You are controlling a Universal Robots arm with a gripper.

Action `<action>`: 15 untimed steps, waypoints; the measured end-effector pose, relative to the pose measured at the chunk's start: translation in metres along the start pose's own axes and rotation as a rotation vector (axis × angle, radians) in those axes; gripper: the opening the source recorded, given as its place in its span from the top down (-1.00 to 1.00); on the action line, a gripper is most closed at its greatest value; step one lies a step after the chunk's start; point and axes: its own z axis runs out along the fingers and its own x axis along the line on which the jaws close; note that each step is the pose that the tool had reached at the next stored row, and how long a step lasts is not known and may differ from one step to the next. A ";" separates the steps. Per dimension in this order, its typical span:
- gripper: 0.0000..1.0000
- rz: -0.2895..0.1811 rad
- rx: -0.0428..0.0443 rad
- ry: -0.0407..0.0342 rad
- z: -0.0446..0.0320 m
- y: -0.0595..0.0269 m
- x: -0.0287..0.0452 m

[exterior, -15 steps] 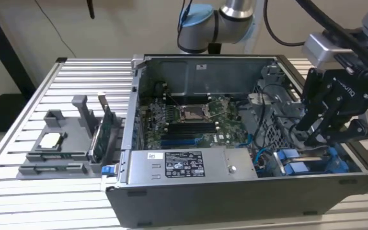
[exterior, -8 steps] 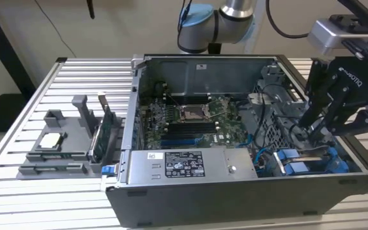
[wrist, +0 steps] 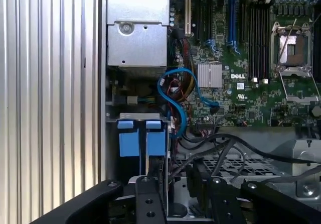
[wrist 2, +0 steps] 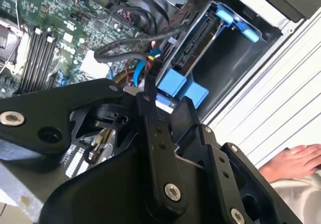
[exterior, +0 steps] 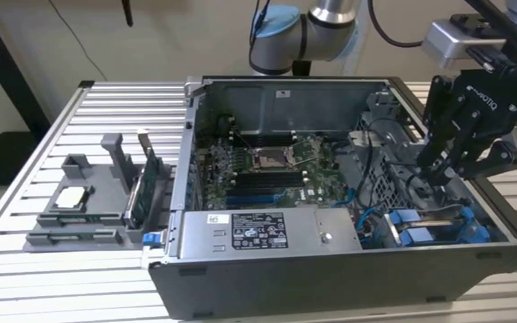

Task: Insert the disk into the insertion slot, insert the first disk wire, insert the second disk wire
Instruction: 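Insert the disk into the insertion slot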

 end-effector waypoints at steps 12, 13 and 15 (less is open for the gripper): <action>0.19 -0.014 0.0537 -0.0001 0.0082 -0.0004 -0.0079; 0.24 -0.016 0.0537 0.0000 0.0082 -0.0003 -0.0080; 0.24 -0.017 0.0536 0.0001 0.0082 -0.0003 -0.0081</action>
